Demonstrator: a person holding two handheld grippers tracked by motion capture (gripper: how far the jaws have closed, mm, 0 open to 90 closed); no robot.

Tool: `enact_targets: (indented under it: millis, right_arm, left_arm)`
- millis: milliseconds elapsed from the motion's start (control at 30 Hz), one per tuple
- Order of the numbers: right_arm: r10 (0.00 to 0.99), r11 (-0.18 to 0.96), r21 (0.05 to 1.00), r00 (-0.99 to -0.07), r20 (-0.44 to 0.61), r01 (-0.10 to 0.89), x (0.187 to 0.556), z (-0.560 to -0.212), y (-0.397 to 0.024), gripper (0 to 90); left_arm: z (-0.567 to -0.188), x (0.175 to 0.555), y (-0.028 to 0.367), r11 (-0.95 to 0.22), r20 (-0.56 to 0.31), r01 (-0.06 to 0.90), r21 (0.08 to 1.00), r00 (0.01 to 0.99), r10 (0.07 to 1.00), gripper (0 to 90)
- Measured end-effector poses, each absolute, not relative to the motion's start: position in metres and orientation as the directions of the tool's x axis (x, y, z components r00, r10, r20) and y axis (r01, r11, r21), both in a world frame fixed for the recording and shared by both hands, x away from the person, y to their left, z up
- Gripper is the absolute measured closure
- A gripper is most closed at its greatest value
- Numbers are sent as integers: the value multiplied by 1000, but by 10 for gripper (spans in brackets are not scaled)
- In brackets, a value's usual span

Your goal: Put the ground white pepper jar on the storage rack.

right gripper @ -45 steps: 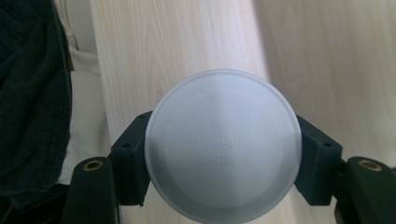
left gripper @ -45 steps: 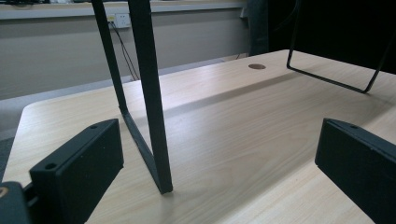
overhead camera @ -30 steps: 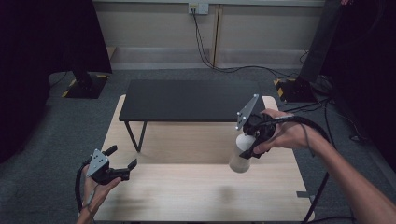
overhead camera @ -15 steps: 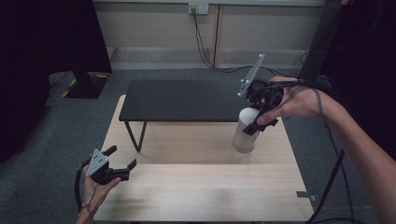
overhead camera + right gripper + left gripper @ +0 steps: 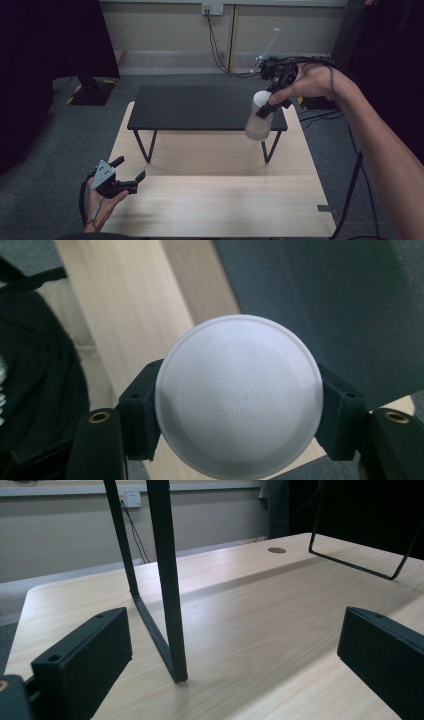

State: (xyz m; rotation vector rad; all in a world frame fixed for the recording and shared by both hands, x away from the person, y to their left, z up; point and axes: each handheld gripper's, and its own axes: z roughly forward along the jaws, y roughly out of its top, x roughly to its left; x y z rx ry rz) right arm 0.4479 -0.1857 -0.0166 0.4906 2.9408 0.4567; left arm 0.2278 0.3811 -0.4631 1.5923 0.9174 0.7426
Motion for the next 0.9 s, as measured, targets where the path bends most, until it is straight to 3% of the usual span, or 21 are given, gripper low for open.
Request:
enact_targets:
  millis: [533, 900]
  right_arm:
    - [524, 815, 365, -841, -131, 451, 528, -33, -180, 337]
    - [582, 776, 384, -802, -130, 501, 562, -55, -171, 337]
  left_arm:
    - [-464, 227, 382, -96, -7, 179, 979, 501, 865, 0]
    - [-465, 226, 385, -89, -12, 180, 980, 494, 869, 0]
